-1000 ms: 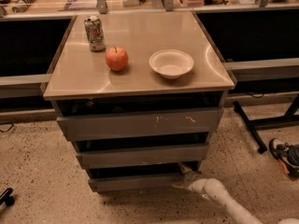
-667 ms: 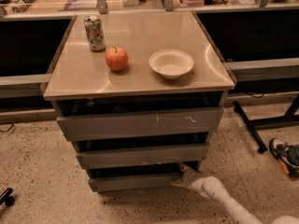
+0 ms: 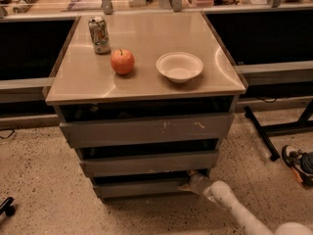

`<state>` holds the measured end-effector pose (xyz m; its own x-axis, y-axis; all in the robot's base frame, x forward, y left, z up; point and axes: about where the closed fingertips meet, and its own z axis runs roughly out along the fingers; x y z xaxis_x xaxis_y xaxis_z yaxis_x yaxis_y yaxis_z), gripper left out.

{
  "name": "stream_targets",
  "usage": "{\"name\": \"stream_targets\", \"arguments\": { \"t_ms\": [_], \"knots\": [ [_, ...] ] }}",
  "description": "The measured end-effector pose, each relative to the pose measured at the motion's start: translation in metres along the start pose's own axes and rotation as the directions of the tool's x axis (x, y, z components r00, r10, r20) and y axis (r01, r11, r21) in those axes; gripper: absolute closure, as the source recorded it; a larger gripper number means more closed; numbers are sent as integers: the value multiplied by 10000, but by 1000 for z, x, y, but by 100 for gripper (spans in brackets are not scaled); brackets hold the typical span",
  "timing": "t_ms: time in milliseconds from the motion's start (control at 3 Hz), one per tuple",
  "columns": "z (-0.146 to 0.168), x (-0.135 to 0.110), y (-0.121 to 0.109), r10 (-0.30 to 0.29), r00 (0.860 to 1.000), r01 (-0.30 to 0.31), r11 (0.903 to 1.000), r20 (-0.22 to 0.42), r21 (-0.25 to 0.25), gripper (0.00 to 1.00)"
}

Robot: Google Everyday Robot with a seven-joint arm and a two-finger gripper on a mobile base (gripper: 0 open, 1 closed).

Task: Close bottom drawer

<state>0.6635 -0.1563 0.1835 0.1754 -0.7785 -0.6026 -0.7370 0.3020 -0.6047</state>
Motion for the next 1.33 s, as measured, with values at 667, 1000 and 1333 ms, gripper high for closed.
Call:
{"name": "stream_targets", "arguments": {
  "t_ms": [667,1000,1333],
  "knots": [
    [5,-3,-6,-80,9999,79,9999,96,88,33],
    [3,-4,-4,-79,9999,78,9999,96,85,10],
    [-16,-10,5,-13,9998,23,9988,201,-481,7]
  ]
}}
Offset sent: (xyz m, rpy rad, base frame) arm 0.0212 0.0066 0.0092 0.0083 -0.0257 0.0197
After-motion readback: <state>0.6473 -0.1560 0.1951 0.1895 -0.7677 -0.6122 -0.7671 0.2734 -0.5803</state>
